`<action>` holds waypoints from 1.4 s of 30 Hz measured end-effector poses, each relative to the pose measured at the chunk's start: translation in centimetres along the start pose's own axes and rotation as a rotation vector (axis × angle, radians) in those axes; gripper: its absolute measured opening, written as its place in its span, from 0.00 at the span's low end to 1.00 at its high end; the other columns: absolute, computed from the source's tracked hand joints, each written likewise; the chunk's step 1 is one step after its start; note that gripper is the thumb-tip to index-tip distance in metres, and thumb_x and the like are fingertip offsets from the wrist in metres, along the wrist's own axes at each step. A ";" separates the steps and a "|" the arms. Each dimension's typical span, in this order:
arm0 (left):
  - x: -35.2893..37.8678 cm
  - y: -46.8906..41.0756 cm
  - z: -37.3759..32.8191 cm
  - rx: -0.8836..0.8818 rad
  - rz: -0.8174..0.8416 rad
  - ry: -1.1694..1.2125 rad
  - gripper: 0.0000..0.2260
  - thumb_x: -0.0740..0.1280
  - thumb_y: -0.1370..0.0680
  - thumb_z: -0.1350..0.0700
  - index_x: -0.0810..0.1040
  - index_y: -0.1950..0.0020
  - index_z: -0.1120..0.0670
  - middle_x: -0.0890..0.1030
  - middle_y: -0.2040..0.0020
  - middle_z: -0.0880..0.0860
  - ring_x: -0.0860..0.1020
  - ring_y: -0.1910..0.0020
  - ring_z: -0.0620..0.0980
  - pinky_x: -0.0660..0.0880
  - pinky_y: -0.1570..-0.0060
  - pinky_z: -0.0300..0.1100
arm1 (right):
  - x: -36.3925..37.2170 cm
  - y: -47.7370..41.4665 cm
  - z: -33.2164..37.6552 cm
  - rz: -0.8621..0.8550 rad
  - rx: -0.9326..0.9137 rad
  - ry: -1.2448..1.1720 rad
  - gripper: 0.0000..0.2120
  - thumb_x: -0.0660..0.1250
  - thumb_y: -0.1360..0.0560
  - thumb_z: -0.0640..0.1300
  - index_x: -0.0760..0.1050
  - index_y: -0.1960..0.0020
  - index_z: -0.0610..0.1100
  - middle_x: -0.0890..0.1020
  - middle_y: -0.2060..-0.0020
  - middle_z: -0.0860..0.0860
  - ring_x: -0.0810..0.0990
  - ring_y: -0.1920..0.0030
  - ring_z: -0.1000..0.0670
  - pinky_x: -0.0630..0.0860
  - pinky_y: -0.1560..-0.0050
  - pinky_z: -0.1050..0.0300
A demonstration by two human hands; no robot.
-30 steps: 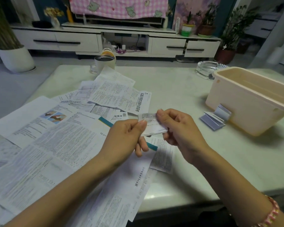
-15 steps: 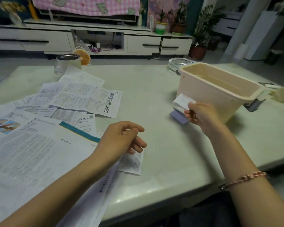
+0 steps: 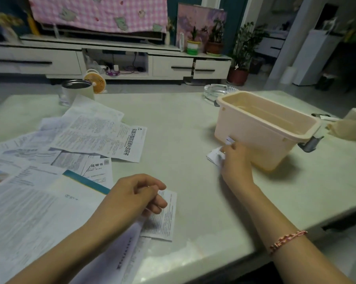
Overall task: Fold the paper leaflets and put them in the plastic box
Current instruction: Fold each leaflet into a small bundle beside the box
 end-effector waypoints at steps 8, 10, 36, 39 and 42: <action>-1.3 0.3 1.2 -0.026 0.011 0.030 0.10 0.62 0.23 0.66 0.80 0.58 0.58 0.83 0.68 0.57 0.78 0.73 0.47 0.72 0.72 0.34 | 1.2 1.2 1.9 0.092 -0.212 0.093 0.11 0.61 0.28 0.31 0.79 0.50 0.36 0.80 0.52 0.41 0.77 0.49 0.39 0.63 0.64 0.58; -1.9 0.7 1.6 -0.043 -0.002 0.033 0.10 0.62 0.23 0.67 0.80 0.58 0.59 0.83 0.68 0.57 0.78 0.73 0.47 0.73 0.73 0.34 | 1.0 1.2 1.7 0.102 -0.236 0.112 0.09 0.61 0.24 0.41 0.78 0.51 0.39 0.80 0.54 0.44 0.77 0.50 0.40 0.64 0.64 0.57; -12.3 4.2 1.7 0.092 -0.340 -0.104 0.11 0.60 0.22 0.66 0.80 0.56 0.55 0.83 0.62 0.54 0.78 0.71 0.41 0.74 0.69 0.31 | -1.5 6.9 11.5 0.242 -0.246 -0.357 0.27 0.68 0.25 0.43 0.62 0.29 0.49 0.72 0.35 0.50 0.71 0.36 0.52 0.64 0.36 0.60; -13.0 4.0 1.7 0.063 -0.361 -0.116 0.11 0.60 0.21 0.65 0.79 0.56 0.54 0.84 0.62 0.51 0.80 0.66 0.46 0.76 0.62 0.45 | 0.6 9.0 15.2 0.468 -0.281 -0.471 0.33 0.71 0.28 0.46 0.58 0.28 0.51 0.74 0.39 0.50 0.73 0.40 0.53 0.69 0.39 0.62; -13.6 3.8 1.6 0.064 -0.376 -0.138 0.10 0.60 0.21 0.64 0.79 0.55 0.53 0.84 0.61 0.47 0.80 0.67 0.43 0.76 0.68 0.41 | 1.9 10.6 18.2 0.582 -0.376 -0.470 0.37 0.72 0.31 0.53 0.57 0.28 0.54 0.74 0.39 0.52 0.72 0.44 0.56 0.67 0.43 0.66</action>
Point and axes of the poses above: each hand's wrist, its own y-axis away from the middle knuckle, its own x-axis out of the palm, z = x × y, the point moved 6 cm from there along -y, towards the middle knuckle
